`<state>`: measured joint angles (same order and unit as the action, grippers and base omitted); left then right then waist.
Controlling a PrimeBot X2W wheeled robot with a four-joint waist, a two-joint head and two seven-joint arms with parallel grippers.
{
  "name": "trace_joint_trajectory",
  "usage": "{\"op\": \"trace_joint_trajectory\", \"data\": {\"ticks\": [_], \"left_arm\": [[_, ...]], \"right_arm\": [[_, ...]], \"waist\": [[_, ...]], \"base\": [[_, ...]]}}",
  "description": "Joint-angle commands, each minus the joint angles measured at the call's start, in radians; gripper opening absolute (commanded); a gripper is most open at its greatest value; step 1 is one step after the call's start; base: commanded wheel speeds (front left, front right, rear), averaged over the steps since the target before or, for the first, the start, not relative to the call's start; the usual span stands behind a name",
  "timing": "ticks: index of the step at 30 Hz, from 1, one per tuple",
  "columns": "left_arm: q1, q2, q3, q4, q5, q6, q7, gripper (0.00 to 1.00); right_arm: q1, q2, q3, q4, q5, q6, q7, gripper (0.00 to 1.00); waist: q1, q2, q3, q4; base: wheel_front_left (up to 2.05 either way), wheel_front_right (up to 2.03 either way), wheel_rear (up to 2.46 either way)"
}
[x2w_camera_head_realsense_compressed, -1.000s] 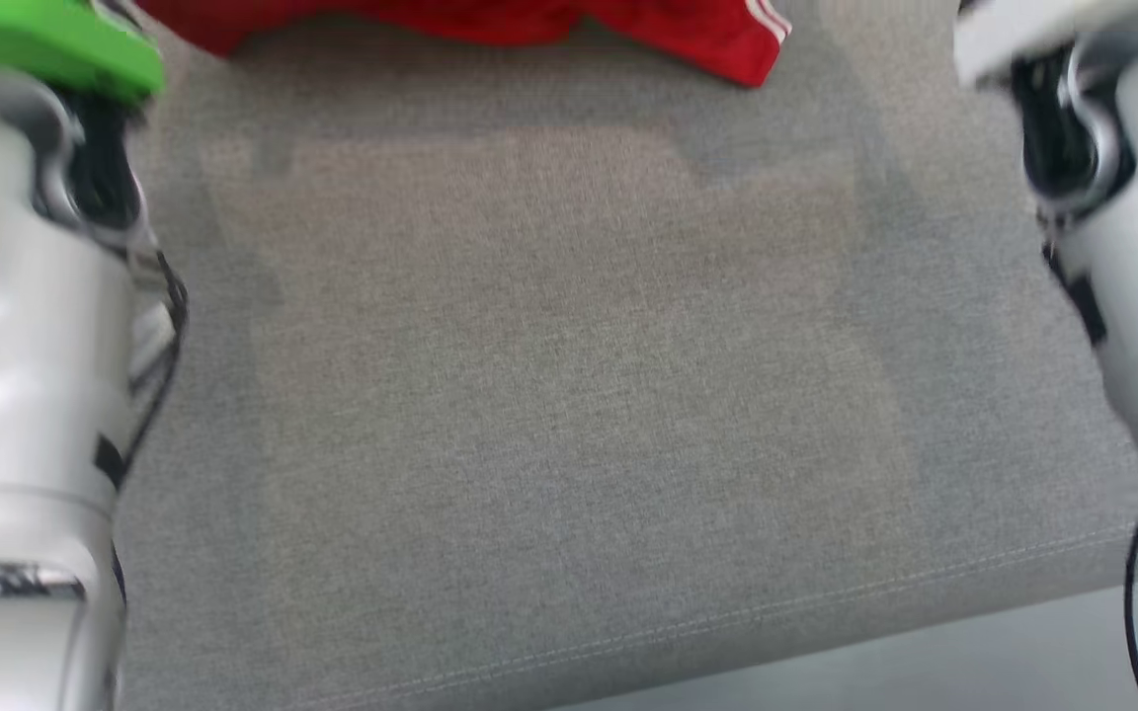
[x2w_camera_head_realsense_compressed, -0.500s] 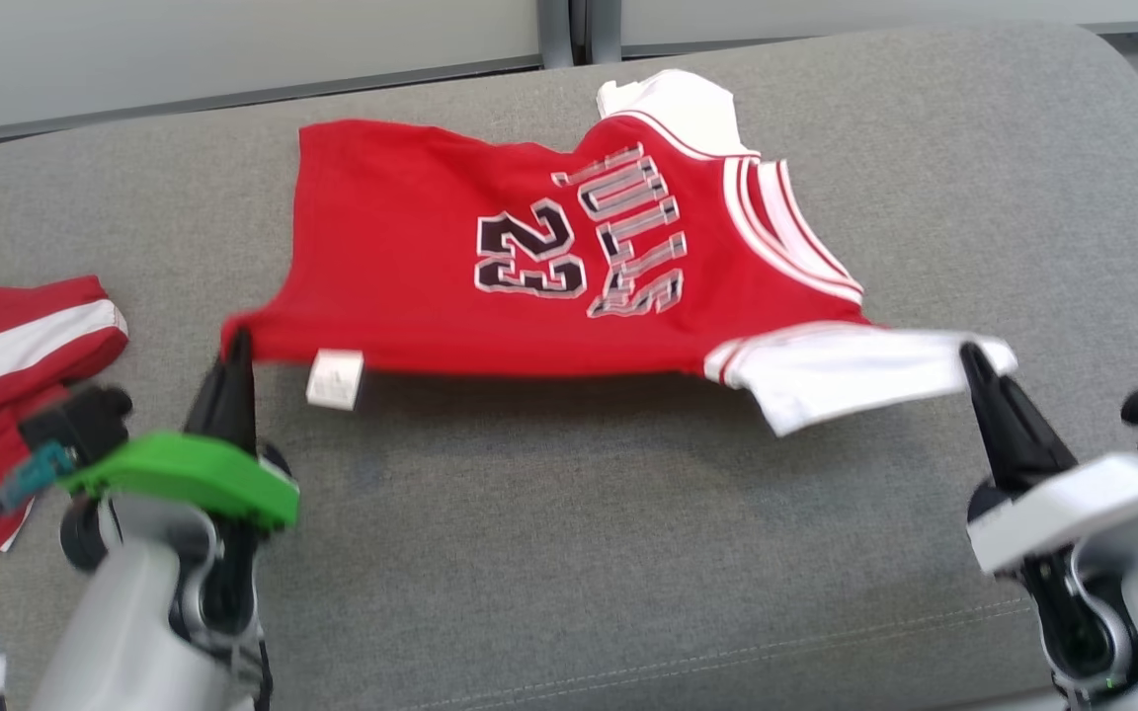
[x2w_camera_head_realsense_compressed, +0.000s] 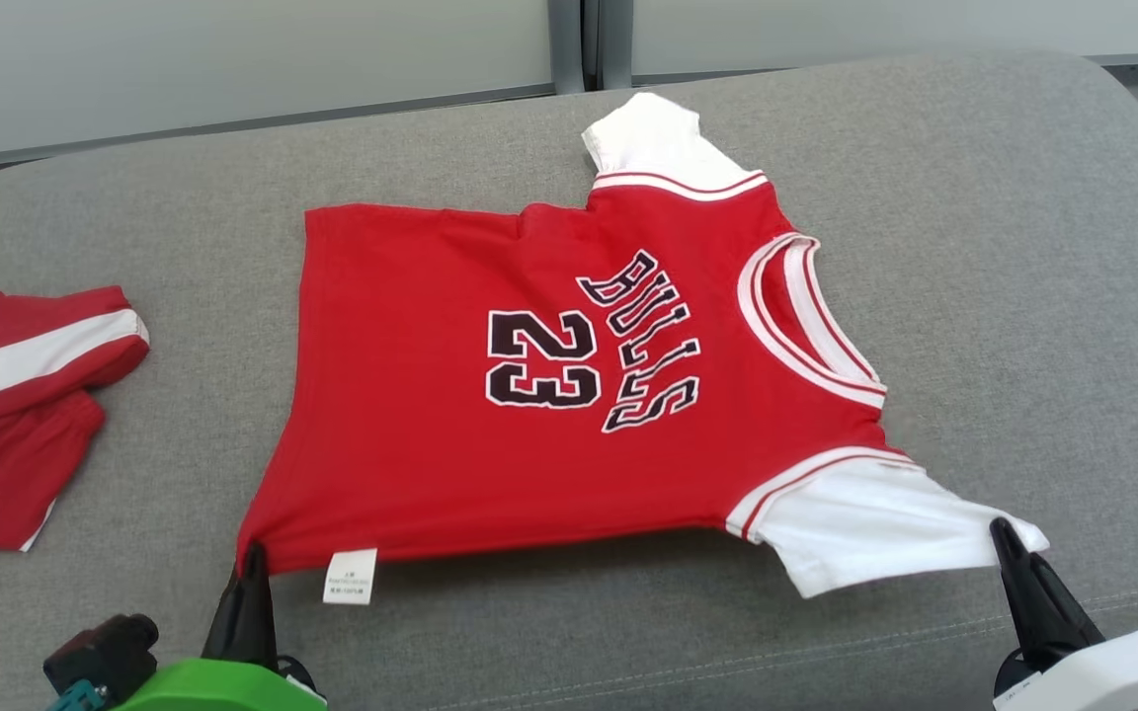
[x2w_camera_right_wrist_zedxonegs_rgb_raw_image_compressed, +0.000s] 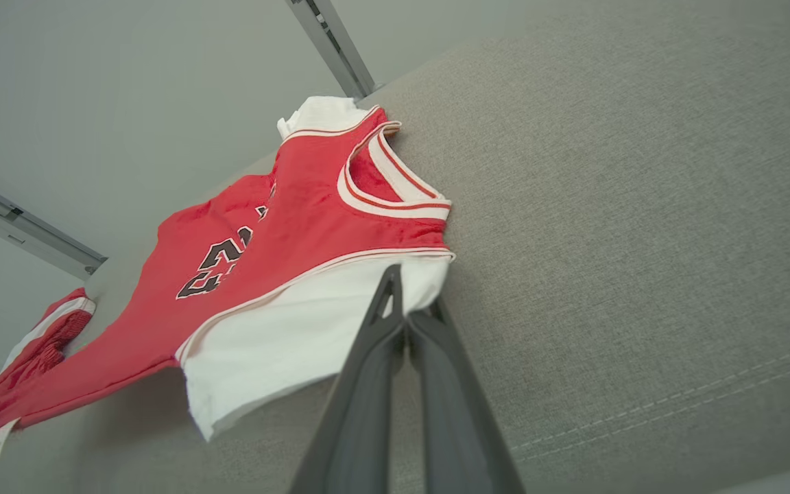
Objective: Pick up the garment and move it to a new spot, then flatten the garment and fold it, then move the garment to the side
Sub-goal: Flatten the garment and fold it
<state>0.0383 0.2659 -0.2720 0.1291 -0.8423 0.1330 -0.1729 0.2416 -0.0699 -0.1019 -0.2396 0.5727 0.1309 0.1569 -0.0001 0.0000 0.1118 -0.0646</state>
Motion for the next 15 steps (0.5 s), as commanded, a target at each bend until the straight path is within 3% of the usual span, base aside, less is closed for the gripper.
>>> {"op": "trace_joint_trajectory", "data": {"ticks": [1, 9, 15], "left_arm": [[0.027, -0.007, 0.008, -0.013, -0.007, 0.013, -0.008, 0.0], [0.13, -0.034, 0.001, -0.032, 0.007, 0.068, -0.033, 0.0], [0.154, -0.035, -0.007, -0.034, 0.011, 0.079, -0.028, 0.0]], "right_arm": [[0.021, 0.005, -0.01, -0.007, -0.013, 0.0, 0.01, 0.0], [0.069, 0.019, -0.019, 0.026, -0.022, 0.0, 0.037, 0.0], [0.068, 0.019, -0.01, 0.054, -0.013, 0.0, 0.036, 0.0]], "waist": [[0.0001, 0.0, -0.004, 0.003], [0.0001, 0.0, -0.015, 0.011], [0.0001, 0.0, -0.019, 0.018]], "base": [[0.0, 0.0, 0.0], [0.0, 0.0, 0.0], [0.0, 0.0, 0.0]]}}
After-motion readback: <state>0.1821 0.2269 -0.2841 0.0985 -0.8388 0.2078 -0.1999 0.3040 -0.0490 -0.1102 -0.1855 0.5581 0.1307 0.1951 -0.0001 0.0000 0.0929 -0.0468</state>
